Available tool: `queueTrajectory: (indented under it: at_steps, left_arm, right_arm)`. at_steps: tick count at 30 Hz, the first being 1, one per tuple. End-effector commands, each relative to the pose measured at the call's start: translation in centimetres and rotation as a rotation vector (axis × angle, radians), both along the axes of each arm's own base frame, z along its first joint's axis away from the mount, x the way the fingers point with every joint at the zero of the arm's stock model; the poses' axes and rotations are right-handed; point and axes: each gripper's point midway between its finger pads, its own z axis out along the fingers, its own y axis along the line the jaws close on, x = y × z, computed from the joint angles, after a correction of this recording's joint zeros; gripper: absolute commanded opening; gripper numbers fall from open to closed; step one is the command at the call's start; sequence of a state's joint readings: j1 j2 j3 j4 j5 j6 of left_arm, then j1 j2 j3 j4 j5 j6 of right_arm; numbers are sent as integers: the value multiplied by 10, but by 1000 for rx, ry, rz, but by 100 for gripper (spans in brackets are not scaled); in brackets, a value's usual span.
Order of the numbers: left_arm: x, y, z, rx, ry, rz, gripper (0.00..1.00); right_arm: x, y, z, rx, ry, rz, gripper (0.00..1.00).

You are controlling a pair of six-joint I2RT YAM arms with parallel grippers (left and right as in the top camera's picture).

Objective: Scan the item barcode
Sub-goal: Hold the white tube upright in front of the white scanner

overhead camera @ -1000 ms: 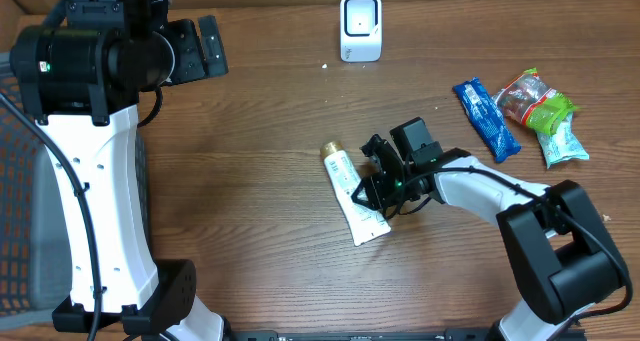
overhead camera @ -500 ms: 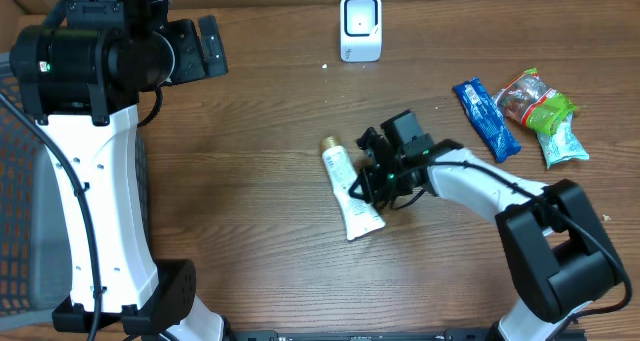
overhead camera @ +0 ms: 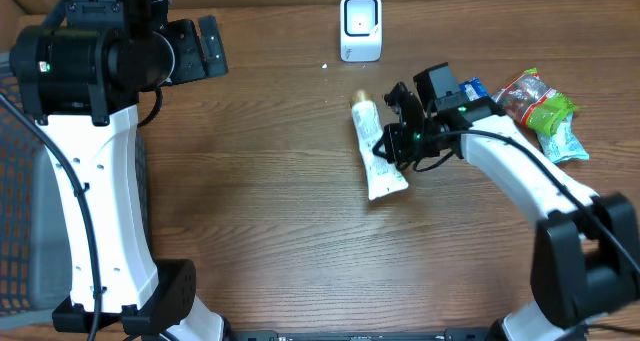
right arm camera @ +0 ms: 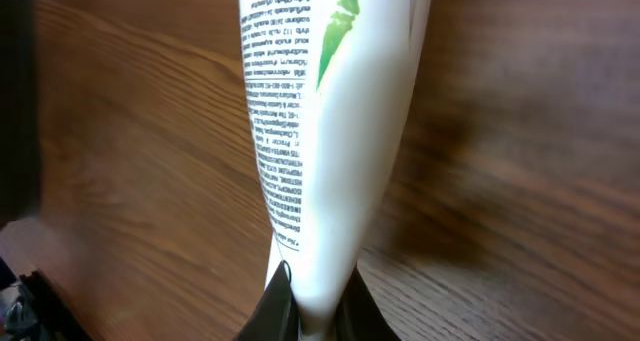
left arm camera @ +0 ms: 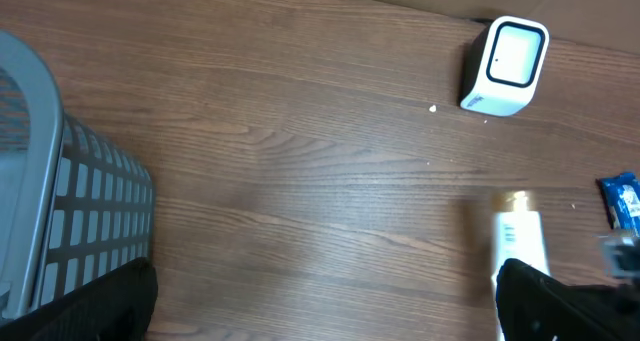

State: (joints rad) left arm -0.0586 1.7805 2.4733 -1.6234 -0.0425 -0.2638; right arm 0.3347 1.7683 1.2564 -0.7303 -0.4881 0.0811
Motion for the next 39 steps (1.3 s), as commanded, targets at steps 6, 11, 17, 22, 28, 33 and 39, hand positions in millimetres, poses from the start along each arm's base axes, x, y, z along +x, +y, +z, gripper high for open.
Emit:
queueTrajectory:
  at_steps: [6, 11, 17, 22, 28, 33, 39]
  left_arm:
    - [1, 1, 0, -1, -3, 16, 100]
    - [0, 1, 0, 0, -3, 16, 100]
    - [1, 1, 0, -1, -3, 16, 100]
    - [1, 1, 0, -1, -3, 16, 100]
    - [1, 1, 0, -1, -3, 16, 100]
    - [1, 1, 0, -1, -3, 16, 100]
    - [1, 1, 0, -1, -3, 16, 100]
  right_arm:
    - [-8, 9, 110, 133, -297, 129, 4]
    - [-19, 3, 150, 163, -396, 121, 4]
    - [-28, 2, 171, 191, -447, 125, 4]
    - [-7, -9, 161, 106, -450, 6, 4]
    - [35, -26, 124, -107, -471, -169, 4]
    - [62, -28, 92, -261, -506, -223, 4]
    - [102, -41, 89, -443, -674, -322, 4]
